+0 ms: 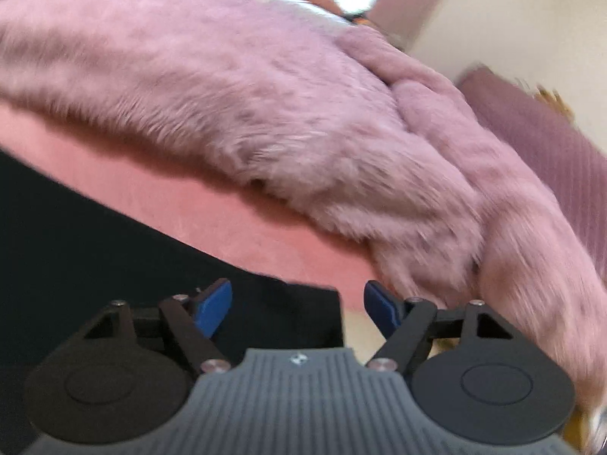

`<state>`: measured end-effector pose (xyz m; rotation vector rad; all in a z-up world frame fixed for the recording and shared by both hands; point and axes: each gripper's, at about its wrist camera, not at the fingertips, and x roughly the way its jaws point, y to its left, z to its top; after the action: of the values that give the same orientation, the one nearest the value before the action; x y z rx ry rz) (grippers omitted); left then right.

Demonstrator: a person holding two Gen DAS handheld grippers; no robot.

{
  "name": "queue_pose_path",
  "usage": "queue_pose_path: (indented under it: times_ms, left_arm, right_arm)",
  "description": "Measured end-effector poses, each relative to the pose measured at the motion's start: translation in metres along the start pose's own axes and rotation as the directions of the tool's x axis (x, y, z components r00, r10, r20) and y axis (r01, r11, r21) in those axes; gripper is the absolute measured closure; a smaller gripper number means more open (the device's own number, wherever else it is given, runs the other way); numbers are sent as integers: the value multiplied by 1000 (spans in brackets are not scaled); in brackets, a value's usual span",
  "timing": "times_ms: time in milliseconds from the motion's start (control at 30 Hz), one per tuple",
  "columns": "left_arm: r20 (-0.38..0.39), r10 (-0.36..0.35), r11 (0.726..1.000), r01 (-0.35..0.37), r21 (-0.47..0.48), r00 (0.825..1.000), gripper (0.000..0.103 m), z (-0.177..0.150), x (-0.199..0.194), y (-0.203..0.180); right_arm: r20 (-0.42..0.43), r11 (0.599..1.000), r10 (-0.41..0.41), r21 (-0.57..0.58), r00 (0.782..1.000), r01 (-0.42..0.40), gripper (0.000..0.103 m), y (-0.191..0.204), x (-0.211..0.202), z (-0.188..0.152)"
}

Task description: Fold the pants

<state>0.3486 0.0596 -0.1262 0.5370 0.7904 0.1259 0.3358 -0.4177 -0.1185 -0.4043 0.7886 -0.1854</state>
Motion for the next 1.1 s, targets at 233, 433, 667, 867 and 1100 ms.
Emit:
queue_pose_path:
  times_ms: [233,433,667,867,1100]
  left_arm:
    - [11,-237,971,237,-38,971,85,-26,-52,-29]
    - [-46,-276,961,273,-49,960,97,-40,-43,-48]
    - [-91,-262,964,256,-68,961,103,-50,-41,-56]
    - [-129,-288,955,275,-109,949,103,-50,-45,-56]
    - [-128,-413,911,408,-64,902,103,-65,-100,-92]
  right_arm:
    - [-14,810,105,581,994,-77,38,-55,-70,-79]
    - [27,474,201,872,979,-122,48,-68,-72,-146]
    - [80,288,168,949,983,-126,65,-57,-54,-158]
    - [28,359,133,931,991,-74,102,-59,-60,-155]
    - [-65,428,109,904,992,11,102,-90,-98,-181]
